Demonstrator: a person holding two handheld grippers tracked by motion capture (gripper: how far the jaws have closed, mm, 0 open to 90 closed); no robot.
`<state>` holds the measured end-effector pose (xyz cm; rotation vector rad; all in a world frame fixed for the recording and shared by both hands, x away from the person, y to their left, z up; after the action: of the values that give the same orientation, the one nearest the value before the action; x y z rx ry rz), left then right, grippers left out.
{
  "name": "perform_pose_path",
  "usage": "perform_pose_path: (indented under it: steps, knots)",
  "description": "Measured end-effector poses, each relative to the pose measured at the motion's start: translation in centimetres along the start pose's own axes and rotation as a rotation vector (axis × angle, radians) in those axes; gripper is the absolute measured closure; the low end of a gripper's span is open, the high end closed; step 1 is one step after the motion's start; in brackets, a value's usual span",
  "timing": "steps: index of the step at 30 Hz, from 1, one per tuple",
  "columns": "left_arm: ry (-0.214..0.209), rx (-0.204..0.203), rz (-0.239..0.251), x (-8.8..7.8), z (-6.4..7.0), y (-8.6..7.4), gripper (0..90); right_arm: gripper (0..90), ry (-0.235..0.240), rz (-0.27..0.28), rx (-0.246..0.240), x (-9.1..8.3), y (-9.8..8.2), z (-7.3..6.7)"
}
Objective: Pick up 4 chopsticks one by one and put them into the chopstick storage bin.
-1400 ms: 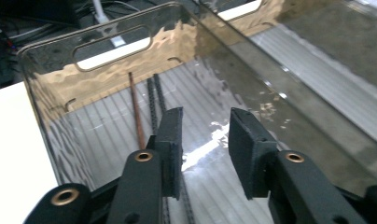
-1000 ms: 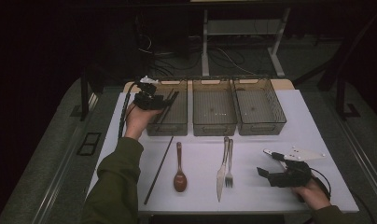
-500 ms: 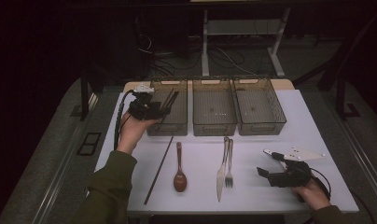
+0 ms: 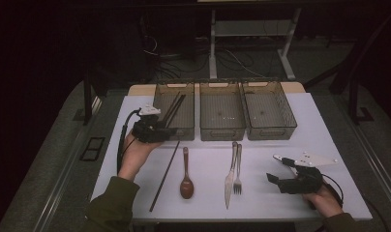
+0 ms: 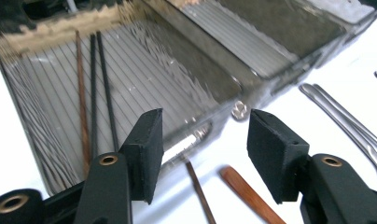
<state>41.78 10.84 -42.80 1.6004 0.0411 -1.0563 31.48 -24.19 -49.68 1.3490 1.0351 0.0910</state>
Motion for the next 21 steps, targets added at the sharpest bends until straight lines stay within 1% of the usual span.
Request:
perform_pose_path:
  steps: [4,10,15,17,21]
  knots:
    - [0.008,-0.001,-0.007,-0.3,0.5,-1.6,49.1,14.2,-0.001,-0.002,0.000,0.0,0.0,0.0]
    - [0.013,-0.023,0.003,-0.8,0.9,-3.7,54.4,14.2,-0.003,0.000,0.002,0.0,0.0,0.0]
    - [0.033,-0.015,0.001,-1.2,1.2,-5.8,58.7,14.2,-0.003,0.000,0.002,0.0,0.0,0.0]
    - [0.030,-0.023,0.000,-1.5,1.5,-6.5,60.2,14.2,-0.004,0.001,0.004,-0.1,0.0,0.0]
    - [0.024,-0.034,-0.010,-1.9,2.0,-7.8,66.3,14.2,-0.004,0.002,0.003,-0.1,0.0,0.0]
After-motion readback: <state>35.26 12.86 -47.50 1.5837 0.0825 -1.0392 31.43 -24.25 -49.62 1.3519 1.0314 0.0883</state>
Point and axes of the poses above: each handheld gripper's, and its own axes: x roughly forward along the jaws, y roughly out of its top, z roughly to its right, the point moved 10 cm from there along x, roughly forward along the jaws, and after that the axes turned 2 degrees about y, right-handed, at the moved point
